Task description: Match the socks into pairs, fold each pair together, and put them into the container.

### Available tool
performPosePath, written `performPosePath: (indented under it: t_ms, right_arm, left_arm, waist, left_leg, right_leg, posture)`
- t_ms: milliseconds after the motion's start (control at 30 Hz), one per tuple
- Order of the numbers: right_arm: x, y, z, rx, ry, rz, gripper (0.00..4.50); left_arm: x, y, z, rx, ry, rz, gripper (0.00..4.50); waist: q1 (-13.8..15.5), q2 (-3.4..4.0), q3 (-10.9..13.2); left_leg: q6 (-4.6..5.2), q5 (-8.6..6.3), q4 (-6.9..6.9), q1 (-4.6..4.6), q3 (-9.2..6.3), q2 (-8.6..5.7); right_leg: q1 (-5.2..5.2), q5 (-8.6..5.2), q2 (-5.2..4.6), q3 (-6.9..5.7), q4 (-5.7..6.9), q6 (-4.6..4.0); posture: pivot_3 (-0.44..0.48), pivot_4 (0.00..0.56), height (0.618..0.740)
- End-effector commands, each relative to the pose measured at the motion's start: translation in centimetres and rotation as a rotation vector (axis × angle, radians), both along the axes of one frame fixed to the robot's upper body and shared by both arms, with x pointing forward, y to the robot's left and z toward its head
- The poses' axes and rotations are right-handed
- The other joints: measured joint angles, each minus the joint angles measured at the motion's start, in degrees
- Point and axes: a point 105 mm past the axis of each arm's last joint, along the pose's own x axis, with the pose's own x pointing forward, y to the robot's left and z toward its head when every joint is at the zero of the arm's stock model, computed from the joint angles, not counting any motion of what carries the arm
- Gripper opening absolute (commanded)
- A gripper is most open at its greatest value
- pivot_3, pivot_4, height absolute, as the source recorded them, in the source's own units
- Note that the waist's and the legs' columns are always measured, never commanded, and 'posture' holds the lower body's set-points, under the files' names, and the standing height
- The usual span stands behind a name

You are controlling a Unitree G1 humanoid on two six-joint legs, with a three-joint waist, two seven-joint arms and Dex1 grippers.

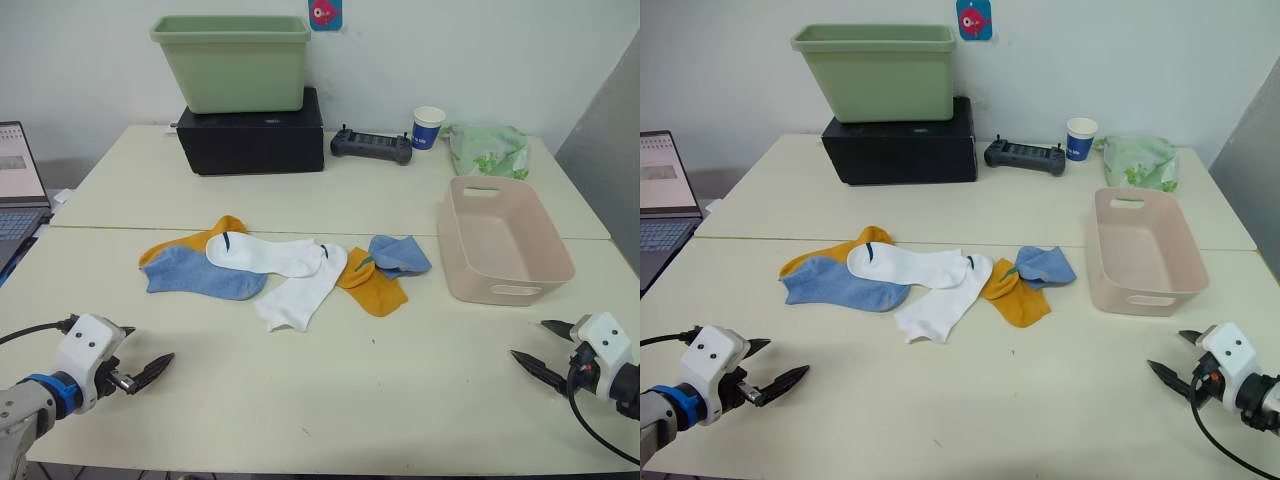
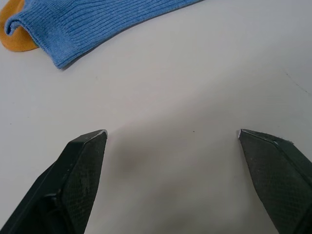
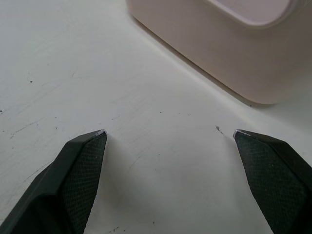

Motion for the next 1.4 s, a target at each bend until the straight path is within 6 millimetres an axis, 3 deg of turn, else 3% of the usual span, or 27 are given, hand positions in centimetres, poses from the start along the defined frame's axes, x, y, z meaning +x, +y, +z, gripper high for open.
performPosePath:
  t_ms: [33,400,733,933,1200,1300,1400]
  right_arm:
    - [0.2,0.1,0.9,-0.008,-0.053,0.008,4.48]
    - [0.2,1.4,1.9,0.061,-0.094,0.037,4.48]
    - [0.1,1.0,1.7,0.039,-0.083,0.042,4.48]
    - [0.2,1.3,1.0,0.048,-0.080,0.053,4.48]
    - [1.1,3.6,1.6,0.089,-0.110,0.135,4.48]
    - [1.5,5.7,2.1,0.126,-0.114,0.188,4.48]
    - [1.2,8.2,2.3,0.158,-0.107,0.253,4.48]
  left_arm:
    - [0.0,-0.2,0.5,-0.021,-0.026,-0.014,4.50]
    - [-0.5,-1.4,1.3,-0.155,-0.111,-0.032,4.50]
    - [-1.5,-1.3,1.0,-0.153,-0.094,-0.034,4.50]
    - [-1.6,-2.4,1.0,-0.170,-0.080,-0.080,4.50]
    - [-0.8,-5.8,1.5,-0.152,-0.117,-0.193,4.50]
    - [-0.7,-7.4,2.0,-0.162,-0.127,-0.241,4.50]
    - [-0.8,-7.9,2.1,-0.187,-0.109,-0.251,4.50]
  waist:
    - [0.0,0.00,0.0]
    - [0.0,0.00,0.0]
    - [0.0,-0.01,0.0]
    - [0.1,-0.01,0.0]
    - [0.0,-0.01,0.0]
    - [0.0,-0.01,0.0]
    - [0.1,0.00,0.0]
  left_leg:
    - [0.00,0.00,0.00,0.00,0.00,0.00]
    - [0.00,0.00,0.00,-0.01,-0.01,0.01]
    - [0.00,0.00,0.00,-0.01,-0.03,0.00]
    - [0.00,0.00,0.01,0.00,-0.03,0.00]
    - [0.00,0.00,0.01,0.00,-0.03,-0.01]
    - [-0.01,0.00,0.03,0.00,-0.04,0.00]
    - [-0.01,0.01,0.03,-0.03,-0.14,0.03]
  right_leg:
    - [0.00,0.00,0.00,0.00,0.00,0.00]
    - [0.01,0.00,0.00,-0.01,0.00,0.00]
    - [0.02,0.00,0.00,-0.02,0.00,0.00]
    - [0.03,0.00,0.00,-0.02,-0.01,0.00]
    - [0.04,0.00,0.00,-0.01,-0.01,0.00]
    - [0.05,0.00,0.00,-0.01,0.00,0.00]
    - [0.04,0.00,0.03,-0.07,0.00,0.00]
  posture:
    - [0.000,0.150,0.720]
    - [0.000,0.150,0.720]
    - [0.000,0.150,0.720]
    - [0.000,0.150,0.720]
    - [0.000,0.150,0.720]
    - [0.000,0.150,0.720]
    - [0.000,0.150,0.720]
